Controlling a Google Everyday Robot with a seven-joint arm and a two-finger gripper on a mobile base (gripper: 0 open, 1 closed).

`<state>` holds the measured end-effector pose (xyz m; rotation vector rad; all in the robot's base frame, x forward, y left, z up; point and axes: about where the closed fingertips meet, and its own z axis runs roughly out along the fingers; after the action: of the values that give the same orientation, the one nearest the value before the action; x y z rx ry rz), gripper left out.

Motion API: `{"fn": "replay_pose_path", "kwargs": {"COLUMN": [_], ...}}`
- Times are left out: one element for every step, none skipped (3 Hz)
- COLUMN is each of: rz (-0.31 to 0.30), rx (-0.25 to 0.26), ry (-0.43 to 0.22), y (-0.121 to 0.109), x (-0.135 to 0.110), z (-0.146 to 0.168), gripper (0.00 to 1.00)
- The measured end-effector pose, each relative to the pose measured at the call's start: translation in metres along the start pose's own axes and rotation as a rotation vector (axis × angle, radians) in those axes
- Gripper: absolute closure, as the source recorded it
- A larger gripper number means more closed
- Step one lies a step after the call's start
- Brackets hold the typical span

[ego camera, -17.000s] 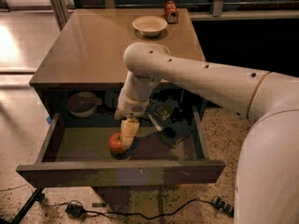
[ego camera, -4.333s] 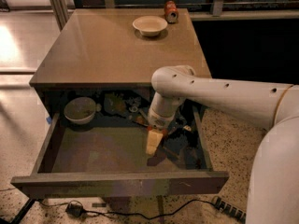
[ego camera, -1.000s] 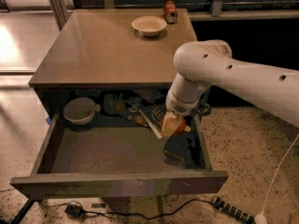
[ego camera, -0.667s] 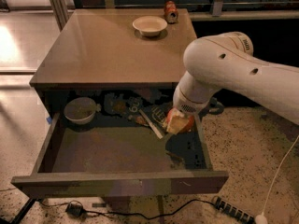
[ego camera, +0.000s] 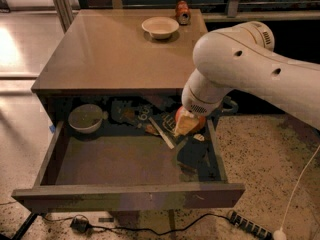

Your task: Pick apple from top drawer and place on counter

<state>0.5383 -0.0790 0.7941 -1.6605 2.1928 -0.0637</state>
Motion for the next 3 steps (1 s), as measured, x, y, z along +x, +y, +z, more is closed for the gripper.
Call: {"fn": "replay_pose_path", "kwargs": {"rz": [-0.013, -0.056, -0.05], "rx": [0.077, 0.178, 0.172], "ry": [-0.017, -0.014, -0.024], "y": [-0.021, -0.068, -0.071], "x": [-0.02, -0.075, -0.078], "z": [-0.017, -0.043, -0.04], "gripper": [1.0, 1.0, 1.0]}}
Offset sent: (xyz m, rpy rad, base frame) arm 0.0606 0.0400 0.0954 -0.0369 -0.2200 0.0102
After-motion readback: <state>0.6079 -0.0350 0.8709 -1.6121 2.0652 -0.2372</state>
